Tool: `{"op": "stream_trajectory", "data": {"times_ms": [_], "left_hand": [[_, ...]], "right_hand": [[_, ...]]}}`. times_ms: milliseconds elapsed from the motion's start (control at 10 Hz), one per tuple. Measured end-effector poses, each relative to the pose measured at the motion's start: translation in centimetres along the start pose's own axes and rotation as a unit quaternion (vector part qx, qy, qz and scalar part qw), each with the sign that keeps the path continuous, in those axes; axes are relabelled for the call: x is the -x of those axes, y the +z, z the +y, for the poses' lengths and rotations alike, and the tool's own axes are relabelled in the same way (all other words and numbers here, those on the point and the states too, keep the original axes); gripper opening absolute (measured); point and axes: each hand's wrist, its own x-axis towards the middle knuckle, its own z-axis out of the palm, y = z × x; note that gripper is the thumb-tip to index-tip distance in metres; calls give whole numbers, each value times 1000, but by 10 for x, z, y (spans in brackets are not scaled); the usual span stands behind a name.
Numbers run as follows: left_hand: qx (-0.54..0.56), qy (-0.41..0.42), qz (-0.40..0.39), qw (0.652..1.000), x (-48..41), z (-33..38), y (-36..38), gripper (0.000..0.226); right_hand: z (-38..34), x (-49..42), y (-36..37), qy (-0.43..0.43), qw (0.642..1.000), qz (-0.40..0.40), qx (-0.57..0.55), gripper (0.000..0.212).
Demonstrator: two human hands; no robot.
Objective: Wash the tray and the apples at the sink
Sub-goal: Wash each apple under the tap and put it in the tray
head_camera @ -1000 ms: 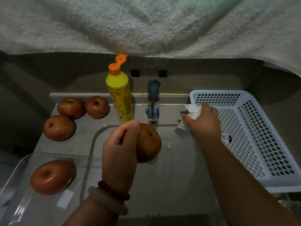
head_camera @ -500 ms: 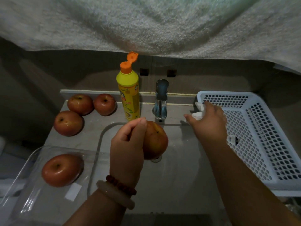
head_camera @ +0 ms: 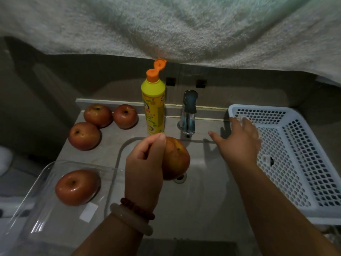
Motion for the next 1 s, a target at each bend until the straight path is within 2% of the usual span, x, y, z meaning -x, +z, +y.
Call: {"op": "stream_trajectory", "data": {"times_ms": [100, 200, 300, 400, 500, 600, 700, 800, 900, 1000], "left_hand": [[6, -6, -21, 1000, -4, -8, -5, 32], [97, -70, -52, 991, -11, -15, -12, 49], [137, -83, -63, 985, -11, -12, -18, 52], [175, -93, -60, 978, -5, -9, -27, 48], [176, -142, -61, 972, 2, -7, -42, 43], [171, -132, -59, 975, 10, -3, -59, 21], [70, -102, -17, 992, 20, -2, -80, 14], [9, -66, 29, 997, 22, -9, -99, 17], [-87, -53, 22, 995, 22, -16, -122, 15], [-97, -46, 43, 993, 18, -17, -142, 15]], "right_hand": [[-8, 6, -3, -14, 1000, 1, 6, 78], [-18, 18, -7, -50, 998, 22, -28, 72], [-34, 43, -12, -118, 985, 40, -123, 61], [-56, 78, -16, -214, 950, 25, -227, 51], [-74, 107, -12, -276, 898, -172, -297, 61], [-85, 122, -3, -326, 862, -278, -272, 79], [-96, 136, 7, -351, 858, -270, -262, 92], [-103, 148, 17, -350, 862, -261, -259, 90], [-111, 158, 31, -371, 876, -231, -206, 87], [-120, 165, 47, -400, 874, -222, -161, 82]]}}
